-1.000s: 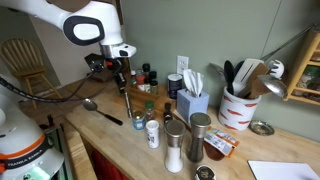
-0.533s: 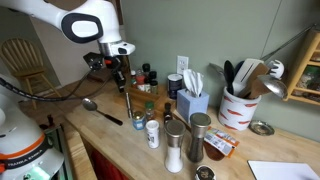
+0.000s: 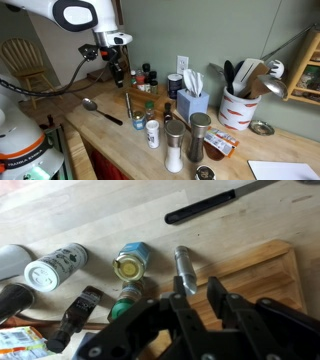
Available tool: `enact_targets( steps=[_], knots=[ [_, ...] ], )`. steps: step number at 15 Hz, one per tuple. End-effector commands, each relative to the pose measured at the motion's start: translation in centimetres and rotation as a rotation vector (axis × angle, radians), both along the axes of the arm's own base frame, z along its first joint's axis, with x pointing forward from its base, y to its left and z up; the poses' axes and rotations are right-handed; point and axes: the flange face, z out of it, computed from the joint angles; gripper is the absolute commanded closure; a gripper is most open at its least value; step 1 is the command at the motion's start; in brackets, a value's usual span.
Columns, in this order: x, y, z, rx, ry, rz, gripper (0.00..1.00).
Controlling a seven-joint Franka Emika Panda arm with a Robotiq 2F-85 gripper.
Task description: Push down on the top of the silver long object on the kitchen counter
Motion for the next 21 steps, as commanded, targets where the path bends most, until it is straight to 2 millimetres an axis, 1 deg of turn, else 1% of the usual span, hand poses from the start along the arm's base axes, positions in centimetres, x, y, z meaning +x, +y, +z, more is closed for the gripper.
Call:
enact_targets(
  steps=[1, 4, 5, 6, 7, 11, 12, 13, 16, 21],
  knots=[
    [-0.8, 0.2, 2.3, -0.003, 0.016, 0.006, 0.38],
    [-0.9, 0.2, 4.1, -0.01, 0.002, -0.008, 0.16],
    [-0.9, 0.2, 4.7, -0.014, -0.011, -0.011, 0.07],
    [-0.9, 0.2, 5.3, -0.013, -0.027, -0.01, 0.01],
    [-1.0, 0.2, 5.9, -0.013, -0.046, -0.01, 0.0],
    [-1.5, 0.5, 7.8, -0.027, -0.081, 0.004, 0.0],
    [-1.8, 0.6, 7.9, -0.041, -0.061, 0.024, 0.0],
    [-0.8, 0.2, 7.4, -0.015, -0.081, 0.005, 0.0],
    [-1.3, 0.6, 7.9, -0.025, -0.077, 0.013, 0.0],
    [-1.3, 0.6, 7.8, -0.026, -0.075, 0.014, 0.0]
  ],
)
